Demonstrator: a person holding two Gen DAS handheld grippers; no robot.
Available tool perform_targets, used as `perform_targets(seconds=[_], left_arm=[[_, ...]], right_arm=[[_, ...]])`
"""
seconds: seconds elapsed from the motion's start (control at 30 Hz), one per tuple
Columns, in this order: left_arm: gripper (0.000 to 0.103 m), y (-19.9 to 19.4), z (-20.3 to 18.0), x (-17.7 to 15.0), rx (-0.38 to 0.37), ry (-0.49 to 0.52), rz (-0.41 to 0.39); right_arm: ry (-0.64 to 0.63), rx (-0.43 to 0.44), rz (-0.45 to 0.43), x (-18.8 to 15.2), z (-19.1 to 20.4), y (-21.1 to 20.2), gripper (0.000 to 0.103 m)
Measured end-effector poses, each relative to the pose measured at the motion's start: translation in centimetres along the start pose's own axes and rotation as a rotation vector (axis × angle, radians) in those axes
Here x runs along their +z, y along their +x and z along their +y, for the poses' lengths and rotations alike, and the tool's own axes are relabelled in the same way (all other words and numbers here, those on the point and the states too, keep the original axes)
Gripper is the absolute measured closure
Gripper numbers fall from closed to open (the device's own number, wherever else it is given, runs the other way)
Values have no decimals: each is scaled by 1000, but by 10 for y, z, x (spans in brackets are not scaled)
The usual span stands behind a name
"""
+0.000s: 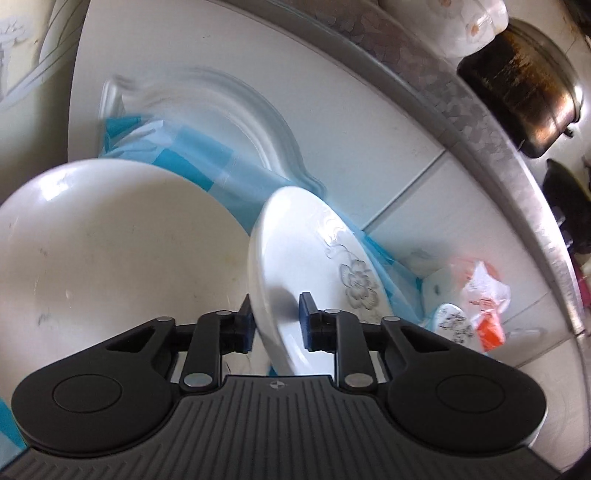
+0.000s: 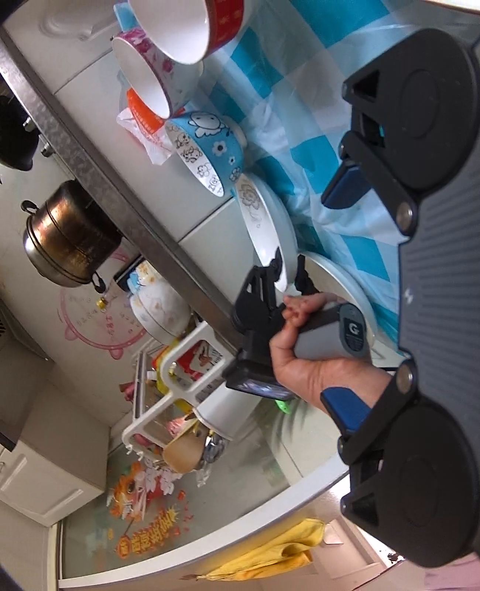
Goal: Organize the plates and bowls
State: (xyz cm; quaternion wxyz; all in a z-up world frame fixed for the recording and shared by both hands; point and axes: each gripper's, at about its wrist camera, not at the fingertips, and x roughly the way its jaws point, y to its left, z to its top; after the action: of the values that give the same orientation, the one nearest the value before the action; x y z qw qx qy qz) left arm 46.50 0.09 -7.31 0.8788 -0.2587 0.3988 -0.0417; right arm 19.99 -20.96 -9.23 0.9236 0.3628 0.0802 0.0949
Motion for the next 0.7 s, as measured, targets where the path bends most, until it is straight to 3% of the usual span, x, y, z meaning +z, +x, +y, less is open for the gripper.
perform_targets(seconds=[0.23,0.4,0.7], left_arm=[[85,-31,0,-22,10,9,-10],[86,-60,10,-46,-4,28,-13],[87,-128,43,-107,-47,-15,22]], right_arm=[[8,-22,-16,-1,1,-4,1],[111,-29,-25,2,-3,-13,1],[64,-57,-75,28,10,-35,1]])
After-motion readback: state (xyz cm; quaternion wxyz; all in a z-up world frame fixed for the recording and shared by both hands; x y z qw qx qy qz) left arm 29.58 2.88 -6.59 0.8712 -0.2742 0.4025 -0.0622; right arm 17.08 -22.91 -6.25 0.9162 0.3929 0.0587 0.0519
